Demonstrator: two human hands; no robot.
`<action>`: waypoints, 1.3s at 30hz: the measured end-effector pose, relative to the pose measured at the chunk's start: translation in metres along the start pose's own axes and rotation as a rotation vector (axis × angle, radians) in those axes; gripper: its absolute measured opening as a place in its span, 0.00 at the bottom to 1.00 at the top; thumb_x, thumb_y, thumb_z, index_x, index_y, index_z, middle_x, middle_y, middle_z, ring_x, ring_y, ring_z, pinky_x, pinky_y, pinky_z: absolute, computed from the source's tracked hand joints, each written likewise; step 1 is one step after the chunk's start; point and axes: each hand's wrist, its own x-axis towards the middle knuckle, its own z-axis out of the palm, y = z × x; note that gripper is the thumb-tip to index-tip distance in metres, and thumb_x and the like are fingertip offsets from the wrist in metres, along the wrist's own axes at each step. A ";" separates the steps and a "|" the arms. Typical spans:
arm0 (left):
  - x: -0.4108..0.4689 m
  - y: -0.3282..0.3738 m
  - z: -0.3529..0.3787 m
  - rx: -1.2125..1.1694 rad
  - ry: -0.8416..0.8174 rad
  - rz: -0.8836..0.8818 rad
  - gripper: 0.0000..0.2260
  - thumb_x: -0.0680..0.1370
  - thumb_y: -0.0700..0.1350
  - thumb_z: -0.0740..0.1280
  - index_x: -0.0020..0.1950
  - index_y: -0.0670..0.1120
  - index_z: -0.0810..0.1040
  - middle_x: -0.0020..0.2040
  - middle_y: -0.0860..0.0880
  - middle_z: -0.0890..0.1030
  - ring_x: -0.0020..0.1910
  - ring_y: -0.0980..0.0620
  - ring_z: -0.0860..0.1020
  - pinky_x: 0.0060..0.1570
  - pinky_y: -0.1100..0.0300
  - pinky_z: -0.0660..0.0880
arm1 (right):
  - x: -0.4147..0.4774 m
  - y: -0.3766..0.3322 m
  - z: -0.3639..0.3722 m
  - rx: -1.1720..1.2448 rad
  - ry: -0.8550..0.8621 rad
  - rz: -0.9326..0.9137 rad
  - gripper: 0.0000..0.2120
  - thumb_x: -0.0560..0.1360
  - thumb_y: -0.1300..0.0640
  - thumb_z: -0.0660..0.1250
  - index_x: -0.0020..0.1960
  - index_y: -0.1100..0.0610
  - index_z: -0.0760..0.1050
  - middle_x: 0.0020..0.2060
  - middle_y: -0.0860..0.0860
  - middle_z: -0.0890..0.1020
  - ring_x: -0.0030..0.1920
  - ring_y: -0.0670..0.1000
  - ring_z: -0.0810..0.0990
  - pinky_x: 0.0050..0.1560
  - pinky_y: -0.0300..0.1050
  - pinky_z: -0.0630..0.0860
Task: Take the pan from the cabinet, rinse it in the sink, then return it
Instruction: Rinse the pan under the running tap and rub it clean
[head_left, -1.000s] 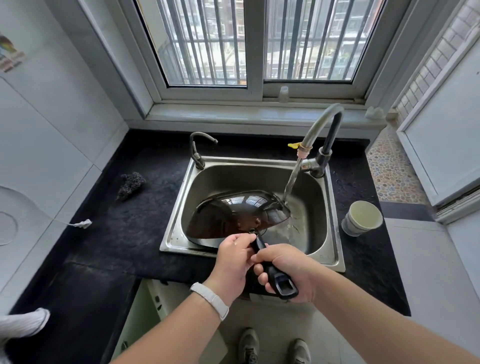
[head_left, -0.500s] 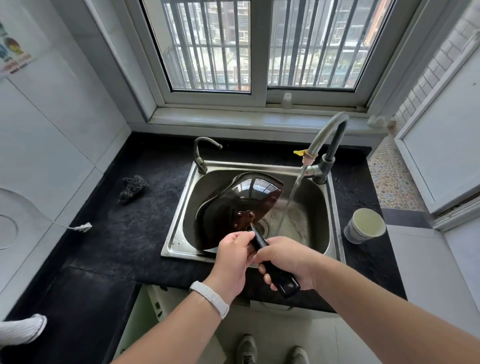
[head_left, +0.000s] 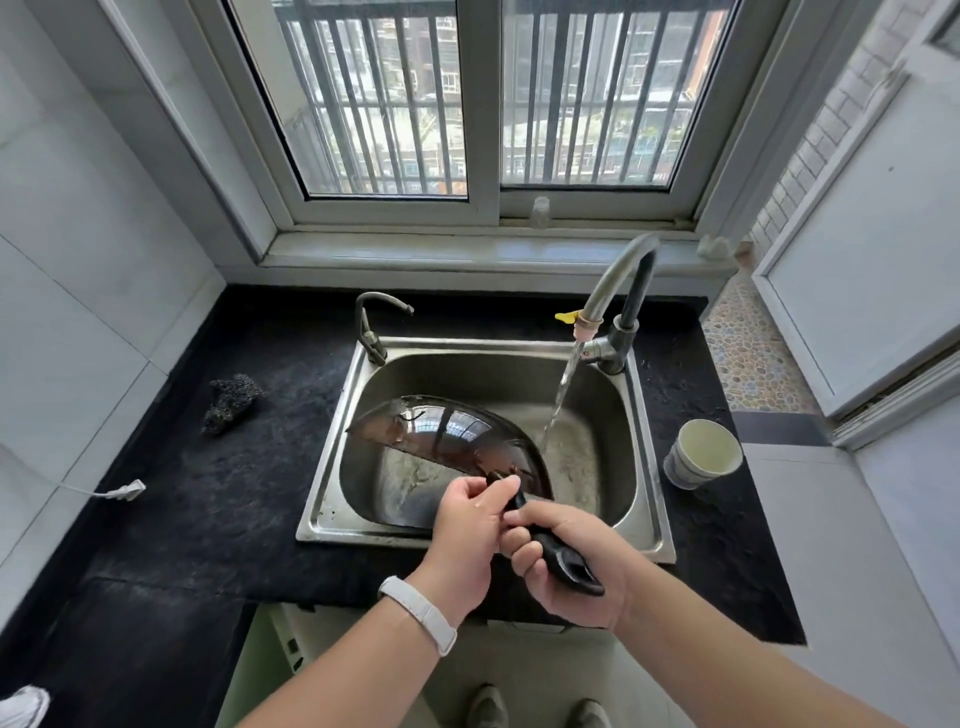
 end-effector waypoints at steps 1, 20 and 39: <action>0.000 0.000 0.001 -0.016 -0.043 -0.022 0.12 0.77 0.41 0.70 0.54 0.42 0.68 0.34 0.46 0.73 0.23 0.56 0.71 0.24 0.62 0.70 | 0.000 0.001 -0.003 0.022 -0.007 -0.011 0.03 0.69 0.61 0.69 0.38 0.59 0.76 0.29 0.49 0.75 0.21 0.44 0.75 0.19 0.35 0.74; 0.021 -0.053 0.025 0.220 -0.265 -0.030 0.17 0.75 0.36 0.70 0.62 0.39 0.69 0.57 0.37 0.80 0.50 0.44 0.82 0.50 0.51 0.80 | -0.046 0.023 -0.047 -0.893 0.330 -0.219 0.30 0.70 0.56 0.75 0.68 0.50 0.66 0.54 0.57 0.80 0.41 0.53 0.82 0.39 0.46 0.80; 0.027 -0.052 0.037 0.271 -0.309 0.063 0.16 0.74 0.42 0.71 0.58 0.43 0.70 0.53 0.41 0.79 0.49 0.48 0.80 0.55 0.50 0.78 | -0.043 0.037 -0.057 -0.730 0.227 -0.558 0.31 0.69 0.61 0.64 0.60 0.30 0.63 0.24 0.44 0.75 0.25 0.49 0.67 0.27 0.43 0.63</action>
